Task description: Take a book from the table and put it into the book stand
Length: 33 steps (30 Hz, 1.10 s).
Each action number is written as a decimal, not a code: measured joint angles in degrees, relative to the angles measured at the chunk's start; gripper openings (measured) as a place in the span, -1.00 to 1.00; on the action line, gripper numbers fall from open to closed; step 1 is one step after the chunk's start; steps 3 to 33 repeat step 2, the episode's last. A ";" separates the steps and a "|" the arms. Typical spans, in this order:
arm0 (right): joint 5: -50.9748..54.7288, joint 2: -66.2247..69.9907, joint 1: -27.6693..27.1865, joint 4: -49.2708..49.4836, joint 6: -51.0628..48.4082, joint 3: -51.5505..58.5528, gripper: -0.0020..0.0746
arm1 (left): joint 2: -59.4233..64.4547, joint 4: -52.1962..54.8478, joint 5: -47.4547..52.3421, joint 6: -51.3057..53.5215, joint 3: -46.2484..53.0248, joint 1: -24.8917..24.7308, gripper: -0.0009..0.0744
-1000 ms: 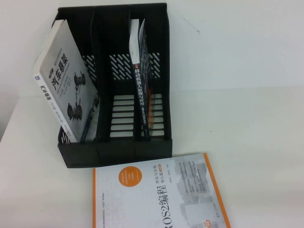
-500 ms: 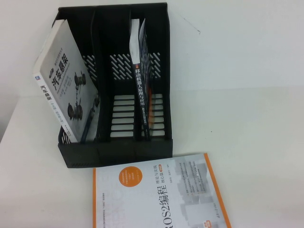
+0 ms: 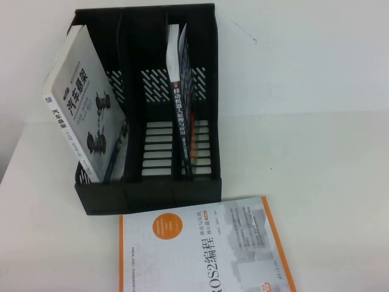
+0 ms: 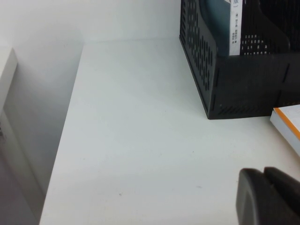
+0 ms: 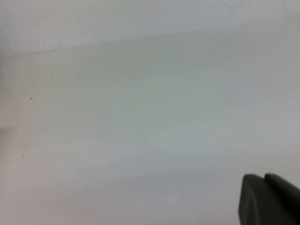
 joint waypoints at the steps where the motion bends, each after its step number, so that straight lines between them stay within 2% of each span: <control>1: 0.00 0.00 0.00 0.13 -0.62 0.00 -0.95 | 0.00 0.00 0.00 0.00 0.00 0.00 -0.98; 33: 0.00 0.00 0.08 0.25 -1.00 0.00 -0.95 | 0.00 0.00 0.00 0.00 0.00 0.00 -0.98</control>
